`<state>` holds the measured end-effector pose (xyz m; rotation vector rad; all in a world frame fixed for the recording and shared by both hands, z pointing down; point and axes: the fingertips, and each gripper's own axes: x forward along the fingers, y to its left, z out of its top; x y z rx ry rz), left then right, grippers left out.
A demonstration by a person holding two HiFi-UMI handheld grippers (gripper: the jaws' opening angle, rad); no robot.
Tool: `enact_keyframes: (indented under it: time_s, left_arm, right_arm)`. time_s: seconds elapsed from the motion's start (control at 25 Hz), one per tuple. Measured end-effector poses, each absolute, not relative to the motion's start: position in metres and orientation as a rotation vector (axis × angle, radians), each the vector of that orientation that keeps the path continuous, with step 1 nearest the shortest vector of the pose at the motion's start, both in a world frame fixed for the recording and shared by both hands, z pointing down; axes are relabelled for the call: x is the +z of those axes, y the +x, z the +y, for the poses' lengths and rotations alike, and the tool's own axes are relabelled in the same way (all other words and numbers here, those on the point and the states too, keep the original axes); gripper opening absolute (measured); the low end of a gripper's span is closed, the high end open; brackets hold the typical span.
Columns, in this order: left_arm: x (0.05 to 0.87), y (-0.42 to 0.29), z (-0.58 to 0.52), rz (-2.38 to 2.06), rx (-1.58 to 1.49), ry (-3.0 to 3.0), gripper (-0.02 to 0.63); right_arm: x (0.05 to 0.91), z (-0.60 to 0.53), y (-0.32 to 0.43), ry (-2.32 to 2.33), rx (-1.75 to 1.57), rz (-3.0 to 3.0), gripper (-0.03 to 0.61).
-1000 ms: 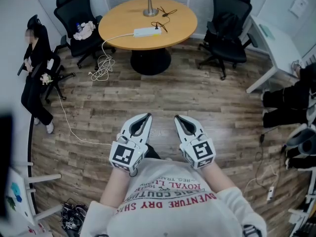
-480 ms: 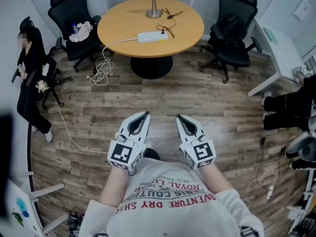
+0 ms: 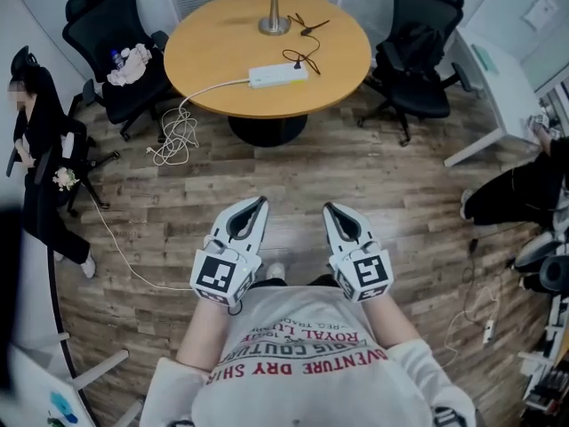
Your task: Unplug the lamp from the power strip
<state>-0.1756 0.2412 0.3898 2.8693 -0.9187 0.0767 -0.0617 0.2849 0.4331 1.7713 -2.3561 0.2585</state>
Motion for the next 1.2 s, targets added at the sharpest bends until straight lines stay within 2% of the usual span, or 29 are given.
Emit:
enact_keyframes:
  time_s: [0.2,0.52,0.96,1.2]
  left_arm:
    - [0.403,-0.179,0.212,-0.94,0.095,2.823,0.031]
    - [0.412,-0.145,0.158,-1.078,0.113,2.793,0.031]
    - [0.404,-0.032,0.061,-1.325,0.107,2.711,0.031]
    - [0.42,0.037,0.037,-1.359,0.154,2.674,0.031]
  right_arm:
    - [0.442,0.256,-0.061,1.742,0.28,-2.347,0.031]
    - [0.458,0.192,-0.021,1.65,0.272,-2.427,0.031]
    - [0.445,0.081,0.093,1.402,0.188,-2.558,0.031]
    - [0.463,0.042,0.164,1.34,0.264,-2.578,0.031]
